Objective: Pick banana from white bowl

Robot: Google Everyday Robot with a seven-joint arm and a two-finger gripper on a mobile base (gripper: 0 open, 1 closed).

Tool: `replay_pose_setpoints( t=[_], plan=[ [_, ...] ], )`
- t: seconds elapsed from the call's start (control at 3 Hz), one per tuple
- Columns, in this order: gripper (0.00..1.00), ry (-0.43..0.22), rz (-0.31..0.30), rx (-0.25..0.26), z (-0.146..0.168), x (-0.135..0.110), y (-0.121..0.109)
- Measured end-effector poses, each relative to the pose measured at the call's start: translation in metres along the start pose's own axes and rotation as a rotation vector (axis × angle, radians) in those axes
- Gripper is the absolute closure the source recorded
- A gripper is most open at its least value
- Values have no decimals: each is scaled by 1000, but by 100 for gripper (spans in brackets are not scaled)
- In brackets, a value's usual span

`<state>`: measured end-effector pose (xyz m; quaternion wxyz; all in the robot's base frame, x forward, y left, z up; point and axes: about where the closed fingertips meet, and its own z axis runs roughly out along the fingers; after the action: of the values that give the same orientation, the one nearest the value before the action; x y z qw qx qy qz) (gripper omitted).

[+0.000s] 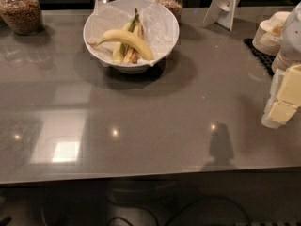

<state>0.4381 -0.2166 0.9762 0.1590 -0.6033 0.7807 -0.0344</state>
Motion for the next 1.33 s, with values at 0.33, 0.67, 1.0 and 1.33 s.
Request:
replay_pose_setpoints(
  t=[0.33, 0.67, 1.0, 1.33],
  plan=[
    [0, 0, 0, 0, 0, 0, 0],
    [0, -78, 3, 22, 2, -18, -11],
    [0, -235, 16, 65, 10, -61, -36],
    [0, -376, 22, 119, 16, -116, -68]
  ],
)
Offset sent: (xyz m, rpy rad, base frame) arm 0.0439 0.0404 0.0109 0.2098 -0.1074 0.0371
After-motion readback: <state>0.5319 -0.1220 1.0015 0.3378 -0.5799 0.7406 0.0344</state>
